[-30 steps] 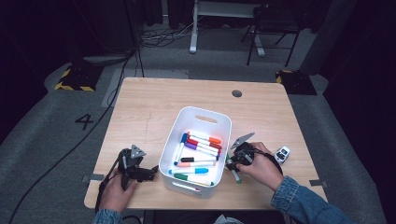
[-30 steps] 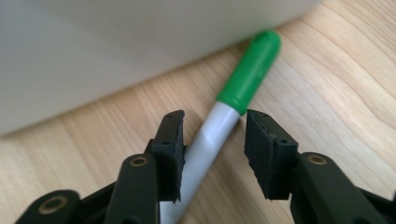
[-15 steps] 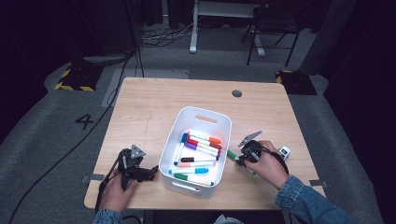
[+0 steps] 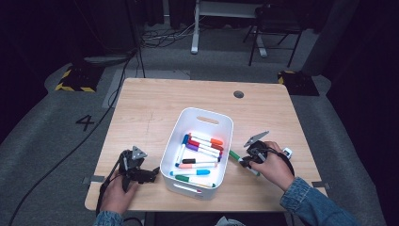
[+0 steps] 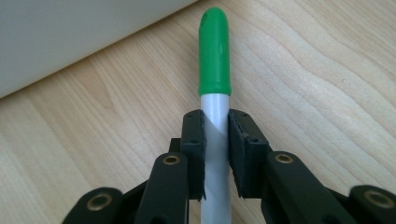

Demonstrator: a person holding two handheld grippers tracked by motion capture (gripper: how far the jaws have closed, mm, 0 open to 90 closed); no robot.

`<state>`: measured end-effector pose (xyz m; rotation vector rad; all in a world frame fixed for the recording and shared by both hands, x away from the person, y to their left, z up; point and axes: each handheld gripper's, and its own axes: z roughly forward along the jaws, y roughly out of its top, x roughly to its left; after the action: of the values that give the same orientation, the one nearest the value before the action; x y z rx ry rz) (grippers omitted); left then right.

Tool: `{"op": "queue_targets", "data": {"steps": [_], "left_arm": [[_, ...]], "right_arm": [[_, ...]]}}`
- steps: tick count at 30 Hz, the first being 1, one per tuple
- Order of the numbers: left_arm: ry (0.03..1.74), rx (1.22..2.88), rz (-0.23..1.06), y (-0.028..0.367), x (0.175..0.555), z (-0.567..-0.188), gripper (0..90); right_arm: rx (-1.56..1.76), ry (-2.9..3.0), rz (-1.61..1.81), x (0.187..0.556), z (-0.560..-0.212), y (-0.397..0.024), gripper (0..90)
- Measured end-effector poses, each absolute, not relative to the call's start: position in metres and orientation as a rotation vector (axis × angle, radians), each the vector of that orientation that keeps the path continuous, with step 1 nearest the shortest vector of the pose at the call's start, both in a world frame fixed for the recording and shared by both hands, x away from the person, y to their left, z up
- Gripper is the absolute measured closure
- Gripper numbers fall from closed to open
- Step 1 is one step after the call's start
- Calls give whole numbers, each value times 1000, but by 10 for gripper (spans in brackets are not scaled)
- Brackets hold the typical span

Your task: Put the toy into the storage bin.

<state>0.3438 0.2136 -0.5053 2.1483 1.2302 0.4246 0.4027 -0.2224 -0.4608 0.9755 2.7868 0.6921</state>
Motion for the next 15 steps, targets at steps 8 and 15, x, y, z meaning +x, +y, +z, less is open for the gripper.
{"op": "queue_targets", "data": {"steps": [8, 15], "left_arm": [[1230, 2148, 424, 214, 344, -505, 0], [1230, 2148, 424, 214, 344, -505, 0]], "right_arm": [[956, 2779, 739, 399, -442, -231, 771], [919, 2772, 806, 388, -418, -234, 771]]}}
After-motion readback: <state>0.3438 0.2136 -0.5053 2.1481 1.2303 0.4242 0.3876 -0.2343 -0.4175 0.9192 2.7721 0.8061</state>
